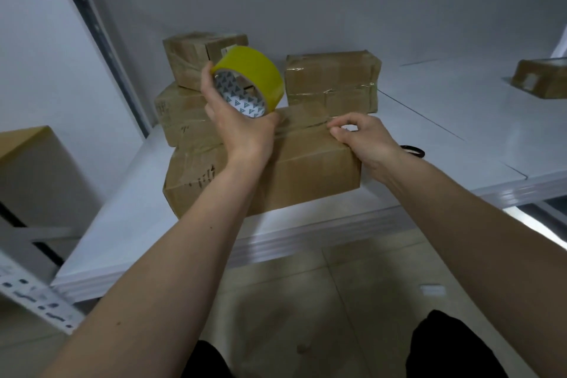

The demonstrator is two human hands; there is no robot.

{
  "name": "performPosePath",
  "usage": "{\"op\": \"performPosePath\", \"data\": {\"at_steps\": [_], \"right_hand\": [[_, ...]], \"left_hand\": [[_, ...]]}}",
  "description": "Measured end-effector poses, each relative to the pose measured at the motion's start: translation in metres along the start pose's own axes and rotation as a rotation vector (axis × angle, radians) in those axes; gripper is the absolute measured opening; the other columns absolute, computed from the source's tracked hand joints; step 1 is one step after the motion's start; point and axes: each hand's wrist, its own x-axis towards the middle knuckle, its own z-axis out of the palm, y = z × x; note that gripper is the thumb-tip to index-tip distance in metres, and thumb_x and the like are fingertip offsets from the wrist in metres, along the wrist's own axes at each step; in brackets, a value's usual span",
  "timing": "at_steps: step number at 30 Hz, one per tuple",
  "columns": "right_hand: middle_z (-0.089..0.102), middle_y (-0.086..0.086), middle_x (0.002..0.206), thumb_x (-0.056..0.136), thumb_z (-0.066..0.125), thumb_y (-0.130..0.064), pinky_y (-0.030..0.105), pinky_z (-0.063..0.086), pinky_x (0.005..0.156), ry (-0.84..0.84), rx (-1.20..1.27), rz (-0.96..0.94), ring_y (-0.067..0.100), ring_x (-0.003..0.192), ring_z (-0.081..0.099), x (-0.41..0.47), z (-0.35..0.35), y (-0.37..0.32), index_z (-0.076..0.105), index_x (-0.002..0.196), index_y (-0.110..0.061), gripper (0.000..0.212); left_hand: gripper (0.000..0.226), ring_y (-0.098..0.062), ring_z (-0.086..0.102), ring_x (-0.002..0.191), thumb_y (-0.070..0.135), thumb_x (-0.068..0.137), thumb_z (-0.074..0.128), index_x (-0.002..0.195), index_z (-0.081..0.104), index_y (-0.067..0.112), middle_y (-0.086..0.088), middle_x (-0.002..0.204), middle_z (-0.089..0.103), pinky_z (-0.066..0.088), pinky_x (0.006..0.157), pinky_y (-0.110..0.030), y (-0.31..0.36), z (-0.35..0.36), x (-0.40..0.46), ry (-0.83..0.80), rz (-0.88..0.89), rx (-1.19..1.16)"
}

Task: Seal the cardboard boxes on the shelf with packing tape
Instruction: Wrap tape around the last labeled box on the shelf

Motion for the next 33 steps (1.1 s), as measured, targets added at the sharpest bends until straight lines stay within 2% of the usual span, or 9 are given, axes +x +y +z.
{"op": "performPosePath", "data": {"at_steps": [3, 6, 10, 16, 21, 24, 27, 31, 33], "right_hand": [[0.063, 0.001, 0.114, 0.082, 0.073, -0.034, 0.028, 0.05, 0.089, -0.094, -0.026, 0.044, 0.014, 0.102, 0.061, 0.001, -0.004, -0.009, 0.068, 0.103, -0.019, 0.026], [0.052, 0.003, 0.127, 0.073, 0.081, -0.035, 0.028, 0.05, 0.086, -0.099, -0.098, 0.04, 0.017, 0.109, 0.058, 0.002, 0.0, -0.005, 0.067, 0.101, -0.029, 0.033], [0.051, 0.003, 0.132, 0.087, 0.068, -0.027, 0.027, 0.043, 0.09, 0.033, -0.132, -0.008, 0.015, 0.111, 0.053, 0.003, 0.006, -0.002, 0.068, 0.1, -0.024, 0.013], [0.053, -0.002, 0.125, 0.102, 0.043, -0.022, 0.025, 0.039, 0.086, -0.031, -0.053, 0.021, 0.014, 0.109, 0.05, -0.012, 0.004, -0.002, 0.061, 0.121, -0.025, 0.026], [0.042, 0.009, 0.14, 0.103, 0.033, -0.026, 0.035, 0.032, 0.104, 0.104, -0.334, -0.012, 0.027, 0.127, 0.04, -0.016, 0.006, -0.013, 0.054, 0.131, -0.02, 0.036], [0.036, 0.014, 0.142, 0.099, 0.043, -0.036, 0.043, 0.027, 0.108, 0.24, -0.724, -0.312, 0.031, 0.132, 0.029, -0.039, 0.018, -0.02, 0.051, 0.133, -0.014, 0.041], [0.046, 0.011, 0.138, 0.095, 0.037, -0.049, 0.046, 0.029, 0.106, 0.116, -0.866, -0.628, 0.029, 0.128, 0.038, -0.07, 0.054, -0.026, 0.058, 0.124, -0.013, 0.051], [0.06, 0.003, 0.126, 0.089, 0.029, -0.057, 0.044, 0.02, 0.113, 0.02, -0.858, -0.69, 0.022, 0.12, 0.05, -0.085, 0.093, -0.008, 0.061, 0.123, -0.015, 0.063], [0.063, 0.001, 0.117, 0.089, 0.036, -0.054, 0.037, 0.018, 0.11, 0.059, -0.768, -0.707, 0.02, 0.113, 0.052, -0.082, 0.093, -0.003, 0.064, 0.118, -0.016, 0.056]], "left_hand": [[0.11, -0.004, 0.033, 0.114, -0.01, 0.066, 0.081, 0.152, 0.02, 0.023, 0.006, 0.127, 0.027, 0.029, 0.071, 0.011, 0.0, 0.0, -0.001, -0.004, 0.013, 0.005], [0.112, -0.003, 0.032, 0.114, -0.009, 0.065, 0.082, 0.152, 0.019, 0.025, 0.005, 0.128, 0.027, 0.029, 0.075, 0.01, 0.0, 0.002, -0.001, -0.023, 0.007, 0.018], [0.114, -0.009, 0.035, 0.122, -0.006, 0.065, 0.084, 0.151, 0.018, 0.029, -0.002, 0.138, 0.031, 0.029, 0.091, -0.007, 0.002, 0.0, -0.004, -0.057, -0.007, 0.033], [0.114, -0.018, 0.035, 0.136, -0.004, 0.064, 0.086, 0.151, 0.019, 0.027, -0.004, 0.146, 0.032, 0.039, 0.104, -0.025, 0.002, -0.01, -0.002, -0.109, 0.035, -0.032], [0.112, -0.014, 0.04, 0.134, -0.001, 0.062, 0.087, 0.15, 0.019, 0.013, -0.001, 0.143, 0.036, 0.044, 0.108, -0.027, 0.008, -0.05, 0.014, -0.117, 0.152, -0.035], [0.113, -0.02, 0.04, 0.138, 0.015, 0.059, 0.082, 0.151, 0.016, 0.017, -0.004, 0.15, 0.034, 0.043, 0.11, -0.043, 0.004, -0.085, 0.033, -0.042, 0.132, 0.029], [0.114, -0.025, 0.051, 0.128, 0.014, 0.055, 0.082, 0.145, 0.017, 0.039, -0.008, 0.147, 0.039, 0.051, 0.101, -0.045, -0.005, -0.111, 0.041, 0.053, -0.013, -0.015], [0.108, -0.022, 0.058, 0.117, -0.003, 0.069, 0.081, 0.148, 0.018, 0.035, -0.011, 0.143, 0.043, 0.057, 0.084, -0.024, -0.02, -0.121, 0.039, 0.107, -0.124, -0.107], [0.108, -0.023, 0.06, 0.115, -0.002, 0.07, 0.081, 0.148, 0.018, 0.036, -0.011, 0.142, 0.044, 0.058, 0.087, -0.03, -0.026, -0.121, 0.032, 0.106, -0.174, -0.142]]}}
